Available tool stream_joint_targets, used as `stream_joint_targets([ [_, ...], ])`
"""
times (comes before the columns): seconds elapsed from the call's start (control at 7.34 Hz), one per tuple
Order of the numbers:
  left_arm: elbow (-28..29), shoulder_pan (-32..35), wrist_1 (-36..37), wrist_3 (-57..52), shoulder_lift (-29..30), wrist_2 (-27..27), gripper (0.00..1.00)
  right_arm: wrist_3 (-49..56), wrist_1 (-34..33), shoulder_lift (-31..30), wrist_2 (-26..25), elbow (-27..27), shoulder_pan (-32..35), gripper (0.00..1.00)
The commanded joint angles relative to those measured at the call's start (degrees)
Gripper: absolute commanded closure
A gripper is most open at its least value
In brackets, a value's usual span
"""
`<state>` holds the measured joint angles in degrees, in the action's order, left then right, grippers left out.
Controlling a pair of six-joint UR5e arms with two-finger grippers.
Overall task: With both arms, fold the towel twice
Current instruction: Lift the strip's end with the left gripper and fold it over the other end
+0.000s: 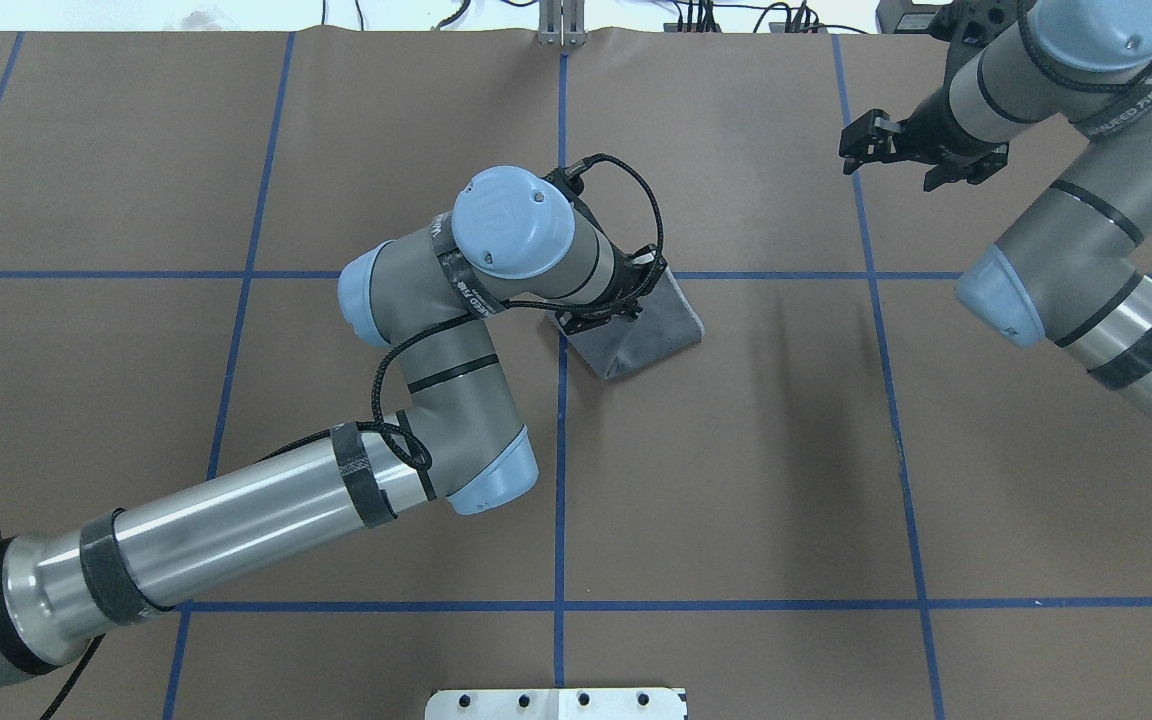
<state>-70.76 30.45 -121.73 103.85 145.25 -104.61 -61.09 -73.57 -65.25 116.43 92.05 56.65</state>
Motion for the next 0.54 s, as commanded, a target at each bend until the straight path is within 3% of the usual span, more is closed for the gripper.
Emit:
stream_joint_targets([
  [0.0,4.63,-0.22,0.00,-0.67,4.40,1.15,1.00,0.09,0.10,-0.23,0.11,-0.12,0.22,0.00],
  [0.41,7.56,-1.36,-0.09,-1.28,7.15,3.53,1.00,0.01,0.10,-0.40,0.11,-0.03,0.22,0.00],
])
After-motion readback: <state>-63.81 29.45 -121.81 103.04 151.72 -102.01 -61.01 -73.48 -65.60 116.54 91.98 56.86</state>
